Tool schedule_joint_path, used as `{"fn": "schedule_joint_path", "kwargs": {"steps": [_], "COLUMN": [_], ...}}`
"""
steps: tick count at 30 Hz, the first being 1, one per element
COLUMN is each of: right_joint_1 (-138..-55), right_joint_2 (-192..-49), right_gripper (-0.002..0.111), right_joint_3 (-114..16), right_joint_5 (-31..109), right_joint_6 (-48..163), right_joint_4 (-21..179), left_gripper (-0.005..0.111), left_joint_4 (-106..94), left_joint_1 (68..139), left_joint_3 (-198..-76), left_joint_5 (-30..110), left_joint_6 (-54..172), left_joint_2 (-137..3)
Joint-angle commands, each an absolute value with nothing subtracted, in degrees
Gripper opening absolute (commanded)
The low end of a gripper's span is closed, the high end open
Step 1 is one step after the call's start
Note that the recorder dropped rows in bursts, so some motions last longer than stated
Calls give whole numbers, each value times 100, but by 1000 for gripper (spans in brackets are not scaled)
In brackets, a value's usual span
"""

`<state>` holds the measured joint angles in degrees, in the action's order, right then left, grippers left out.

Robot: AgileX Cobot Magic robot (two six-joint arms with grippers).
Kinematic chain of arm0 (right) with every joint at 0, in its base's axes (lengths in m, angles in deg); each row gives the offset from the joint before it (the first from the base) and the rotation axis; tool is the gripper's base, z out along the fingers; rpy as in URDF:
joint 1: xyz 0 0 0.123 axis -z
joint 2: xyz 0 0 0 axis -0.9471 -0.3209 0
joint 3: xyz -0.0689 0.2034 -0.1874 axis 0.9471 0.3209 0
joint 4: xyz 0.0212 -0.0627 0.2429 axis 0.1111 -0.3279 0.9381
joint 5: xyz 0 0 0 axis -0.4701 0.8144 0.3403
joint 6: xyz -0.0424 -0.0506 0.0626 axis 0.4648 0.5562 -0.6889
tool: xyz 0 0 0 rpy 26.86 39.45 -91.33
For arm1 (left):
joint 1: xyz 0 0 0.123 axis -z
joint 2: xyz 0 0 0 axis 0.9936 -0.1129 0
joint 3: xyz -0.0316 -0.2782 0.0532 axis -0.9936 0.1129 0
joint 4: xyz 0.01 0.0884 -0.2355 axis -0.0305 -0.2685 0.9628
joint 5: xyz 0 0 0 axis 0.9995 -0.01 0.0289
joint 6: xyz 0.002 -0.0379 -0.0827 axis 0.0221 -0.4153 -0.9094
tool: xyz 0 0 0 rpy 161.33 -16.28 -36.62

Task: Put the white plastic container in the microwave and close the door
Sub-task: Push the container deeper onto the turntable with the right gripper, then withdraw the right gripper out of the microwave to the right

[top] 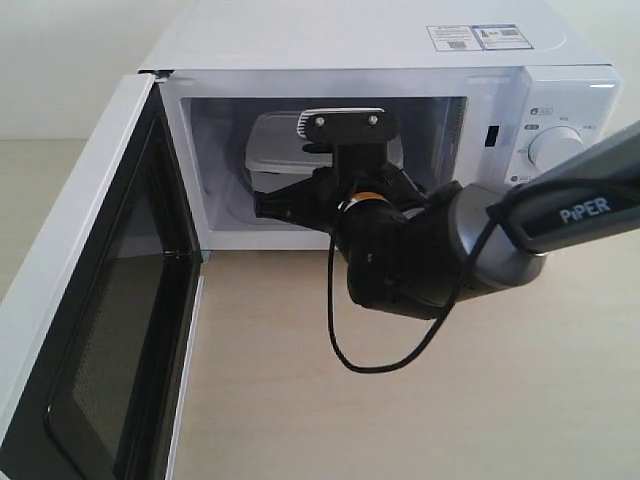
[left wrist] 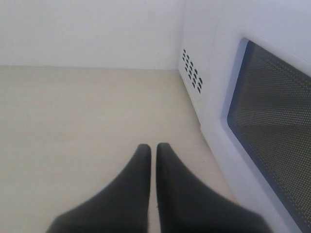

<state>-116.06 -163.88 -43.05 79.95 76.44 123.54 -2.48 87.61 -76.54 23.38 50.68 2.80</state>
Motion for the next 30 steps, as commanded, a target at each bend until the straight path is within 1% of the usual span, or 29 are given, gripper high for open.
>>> {"fn": "schedule_joint_path", "kwargs": {"steps": [1, 5, 9, 12, 17, 19, 22, 25, 28, 30], "right_joint_1": [-11814, -12072, -12520, -12947, -13553, -13661, -13648, -13648, -13648, -13648], "right_joint_2": [-15918, -15497, -14896, -14267, -12840, -12277, -11448, -10738, -10246, -10026], "right_gripper": [0, 0, 0, 0, 0, 0, 0, 0, 0, 0], "right_joint_3": [-3724, -3081, -2425, -1931, -1161, -908, -753, -753, -753, -753], "right_joint_5": [8183, 8165, 8250, 8250, 8201, 7855, 6755, 5599, 4988, 4907], "right_joint_6": [7845, 7857, 7857, 7804, 7844, 8081, 8694, 9820, 10581, 11078], "right_joint_4": [12514, 12549, 12549, 12662, 13393, 13594, 13917, 14509, 14981, 15099], "left_gripper": [4, 4, 4, 4, 4, 4, 4, 4, 4, 4], "left_joint_4": [-251, -251, -251, -251, -251, -251, -251, -251, -251, -251], "left_joint_1": [8806, 8806, 8806, 8806, 8806, 8806, 8806, 8806, 8806, 8806], "left_joint_3": [-7635, -7635, -7635, -7635, -7635, -7635, -7635, -7635, -7635, -7635], "left_joint_5": [2340, 2340, 2340, 2340, 2340, 2340, 2340, 2340, 2340, 2340], "left_joint_6": [5018, 5018, 5018, 5018, 5018, 5018, 5018, 5018, 5018, 5018], "left_joint_2": [297, 297, 297, 297, 297, 297, 297, 297, 297, 297]}}
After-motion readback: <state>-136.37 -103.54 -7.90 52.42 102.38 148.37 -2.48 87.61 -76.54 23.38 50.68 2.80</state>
